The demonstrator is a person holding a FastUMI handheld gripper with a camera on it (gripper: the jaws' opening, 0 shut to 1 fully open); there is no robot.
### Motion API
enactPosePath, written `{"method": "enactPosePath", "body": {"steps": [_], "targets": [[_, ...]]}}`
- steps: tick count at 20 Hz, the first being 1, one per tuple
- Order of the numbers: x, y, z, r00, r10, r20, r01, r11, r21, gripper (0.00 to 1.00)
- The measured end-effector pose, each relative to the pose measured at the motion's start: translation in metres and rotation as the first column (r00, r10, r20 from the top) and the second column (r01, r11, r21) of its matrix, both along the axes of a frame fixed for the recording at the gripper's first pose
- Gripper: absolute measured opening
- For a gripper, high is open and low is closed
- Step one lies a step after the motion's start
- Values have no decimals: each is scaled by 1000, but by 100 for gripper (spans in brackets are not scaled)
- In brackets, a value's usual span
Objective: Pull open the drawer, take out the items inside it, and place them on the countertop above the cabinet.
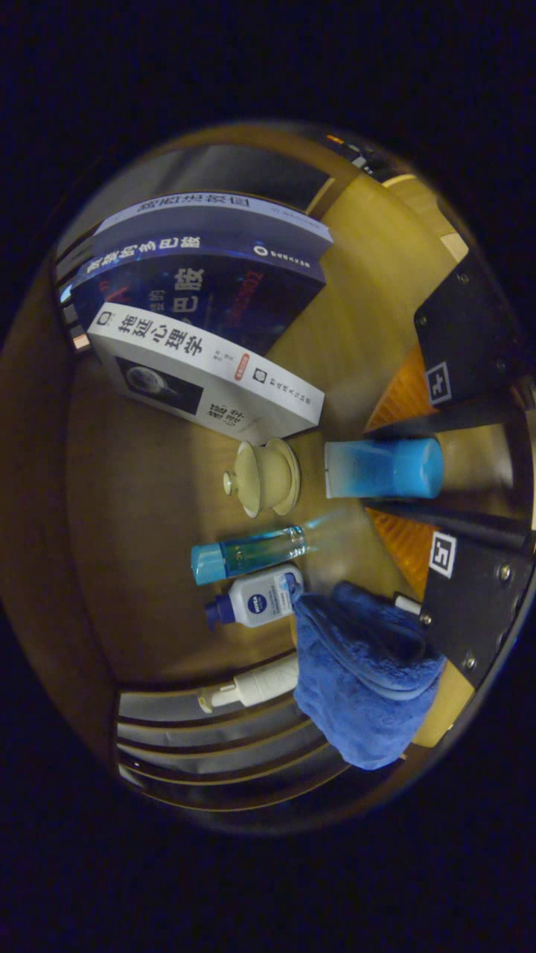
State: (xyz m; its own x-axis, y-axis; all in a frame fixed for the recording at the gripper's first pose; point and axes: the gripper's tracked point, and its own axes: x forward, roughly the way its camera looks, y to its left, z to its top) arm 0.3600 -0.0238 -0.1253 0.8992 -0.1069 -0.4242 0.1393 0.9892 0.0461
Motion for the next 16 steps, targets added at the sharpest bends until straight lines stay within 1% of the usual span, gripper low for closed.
{"method": "enactPosePath", "body": {"steps": [3,5,7,11,16], "targets": [[-24,4,18,1000,1,21,-2,1000,15,85],[-41,5,39,999,1,54,-2,1000,17,97],[-61,6,58,996,5,90,-5,1000,8,99],[-105,7,79,993,50,102,-46,998,-39,99],[-165,2,113,984,77,162,-61,993,-101,99]]}}
